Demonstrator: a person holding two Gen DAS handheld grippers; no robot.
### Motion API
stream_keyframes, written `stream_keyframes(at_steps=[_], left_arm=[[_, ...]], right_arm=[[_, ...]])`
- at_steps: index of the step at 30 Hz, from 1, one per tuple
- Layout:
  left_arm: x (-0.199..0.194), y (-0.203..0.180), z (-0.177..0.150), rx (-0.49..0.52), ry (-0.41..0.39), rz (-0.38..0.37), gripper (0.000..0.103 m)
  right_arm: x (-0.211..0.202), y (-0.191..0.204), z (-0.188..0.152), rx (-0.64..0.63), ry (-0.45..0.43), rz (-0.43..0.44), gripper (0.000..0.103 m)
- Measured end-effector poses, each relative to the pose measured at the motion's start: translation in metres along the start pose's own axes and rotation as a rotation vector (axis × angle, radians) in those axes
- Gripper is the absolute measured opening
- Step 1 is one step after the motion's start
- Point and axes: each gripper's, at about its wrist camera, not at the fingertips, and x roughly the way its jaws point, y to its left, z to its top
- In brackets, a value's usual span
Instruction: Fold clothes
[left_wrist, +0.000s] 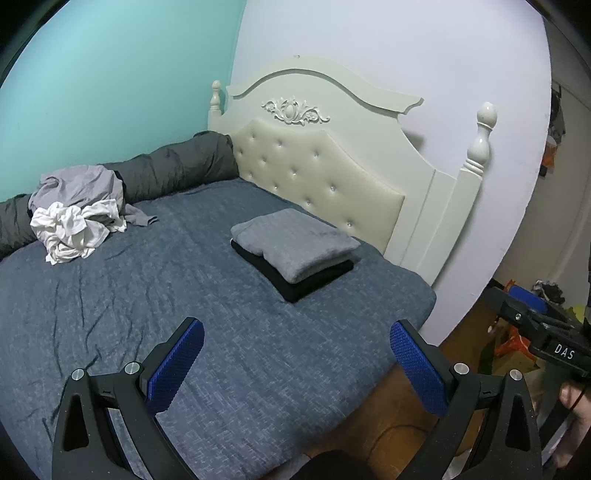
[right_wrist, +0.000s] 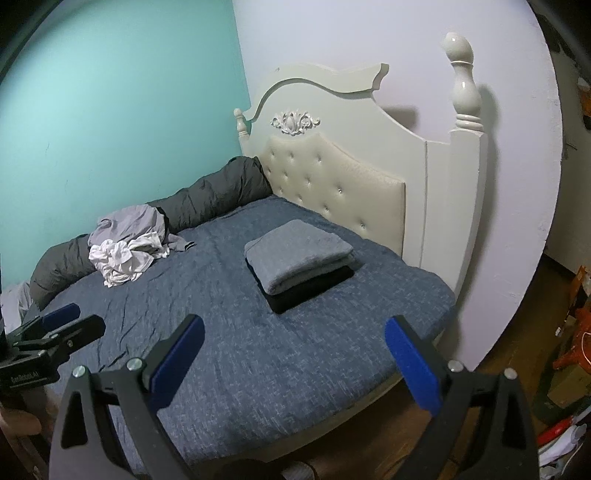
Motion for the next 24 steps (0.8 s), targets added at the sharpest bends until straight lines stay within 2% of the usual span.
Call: stream_keyframes(at_steps=[24], left_arm=[[-0.008, 0.006, -0.025, -0.007, 0.029, 0.004, 0.103]], right_arm=[[-0.002, 0.011, -0.021, -0.033, 0.009, -0.006, 0.100]])
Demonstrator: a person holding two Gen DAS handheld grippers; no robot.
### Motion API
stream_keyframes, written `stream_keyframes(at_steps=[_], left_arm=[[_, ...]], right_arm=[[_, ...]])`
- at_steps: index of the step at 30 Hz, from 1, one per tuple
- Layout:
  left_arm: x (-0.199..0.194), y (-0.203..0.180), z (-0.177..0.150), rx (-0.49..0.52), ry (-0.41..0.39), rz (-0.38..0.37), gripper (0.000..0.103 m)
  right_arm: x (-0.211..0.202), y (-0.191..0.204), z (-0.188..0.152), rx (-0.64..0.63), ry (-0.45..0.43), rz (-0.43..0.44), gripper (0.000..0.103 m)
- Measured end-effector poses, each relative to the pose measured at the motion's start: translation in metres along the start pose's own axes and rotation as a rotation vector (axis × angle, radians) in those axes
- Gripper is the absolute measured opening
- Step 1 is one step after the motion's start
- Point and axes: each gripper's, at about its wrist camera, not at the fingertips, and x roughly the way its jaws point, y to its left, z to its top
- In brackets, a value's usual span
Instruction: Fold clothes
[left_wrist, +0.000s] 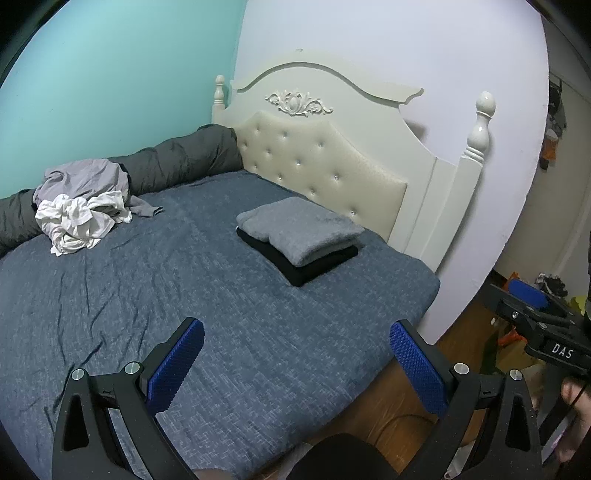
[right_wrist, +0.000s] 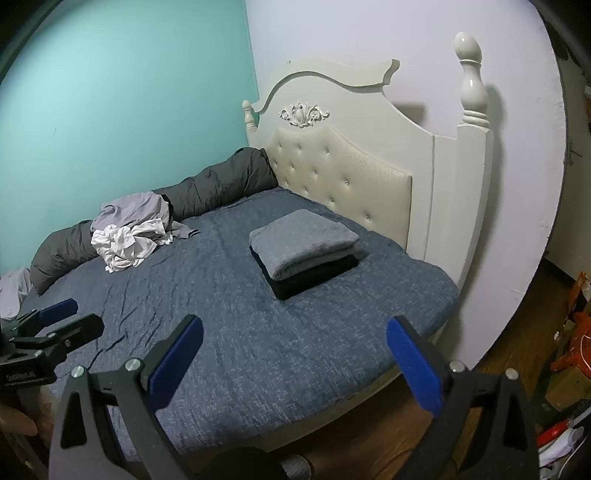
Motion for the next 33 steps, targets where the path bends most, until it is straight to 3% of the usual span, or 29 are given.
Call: stream_keyframes(at_steps=[33], left_arm=[[-0.005, -0.001, -0.003, 0.008, -0.020, 0.032, 0.103]], right_arm=[[0.002, 0.012, -0.008, -0.032, -0.005, -0.002, 0.100]])
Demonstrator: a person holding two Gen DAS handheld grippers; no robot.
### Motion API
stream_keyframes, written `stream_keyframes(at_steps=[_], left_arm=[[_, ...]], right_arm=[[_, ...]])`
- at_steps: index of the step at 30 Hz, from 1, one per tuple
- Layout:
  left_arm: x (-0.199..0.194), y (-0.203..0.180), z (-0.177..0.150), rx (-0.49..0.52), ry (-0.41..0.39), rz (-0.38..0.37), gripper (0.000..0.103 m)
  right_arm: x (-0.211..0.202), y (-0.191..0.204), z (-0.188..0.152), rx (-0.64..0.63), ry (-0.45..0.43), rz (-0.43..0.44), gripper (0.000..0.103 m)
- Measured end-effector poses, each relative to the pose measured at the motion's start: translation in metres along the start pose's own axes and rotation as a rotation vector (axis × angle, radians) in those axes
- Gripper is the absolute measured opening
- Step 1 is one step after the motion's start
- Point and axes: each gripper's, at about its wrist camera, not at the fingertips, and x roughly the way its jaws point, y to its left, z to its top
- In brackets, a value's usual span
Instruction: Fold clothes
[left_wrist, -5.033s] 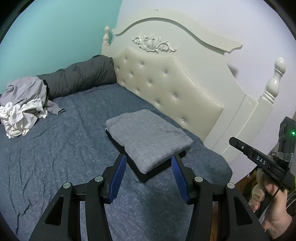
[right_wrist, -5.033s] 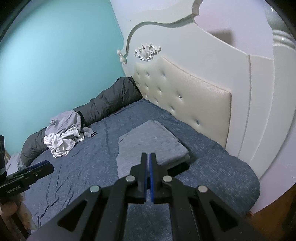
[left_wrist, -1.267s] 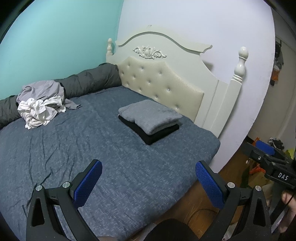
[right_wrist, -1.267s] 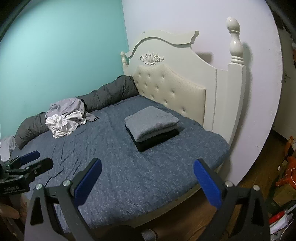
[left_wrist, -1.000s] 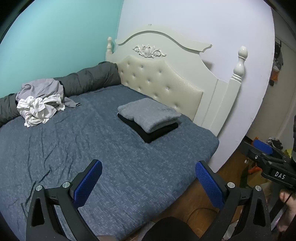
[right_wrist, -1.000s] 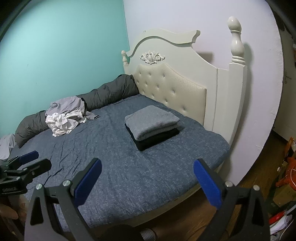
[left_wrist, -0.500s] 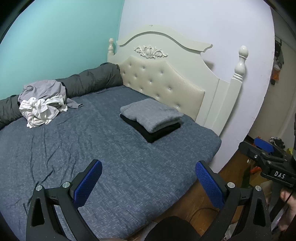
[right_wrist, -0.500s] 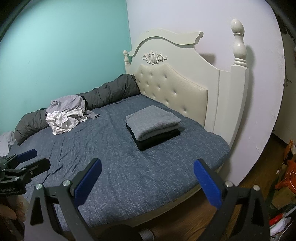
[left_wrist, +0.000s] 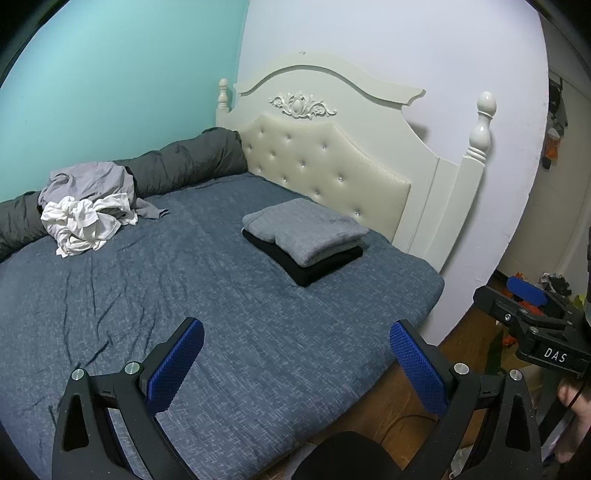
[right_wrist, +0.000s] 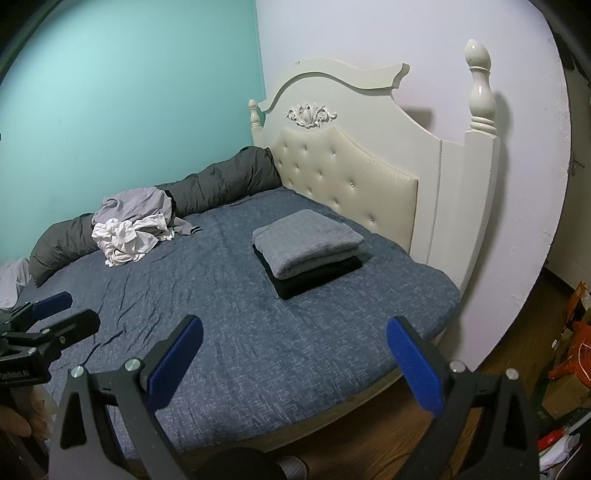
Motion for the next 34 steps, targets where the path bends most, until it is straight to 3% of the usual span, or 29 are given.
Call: stream_keyframes(at_steps=[34], left_arm=[[0.0008, -0.0023, -0.0009, -0.003, 0.000, 0.001, 0.103]], right_arm=[[0.0034, -0.0055, -0.0037, 0.014, 0.015, -0.001, 0.100]])
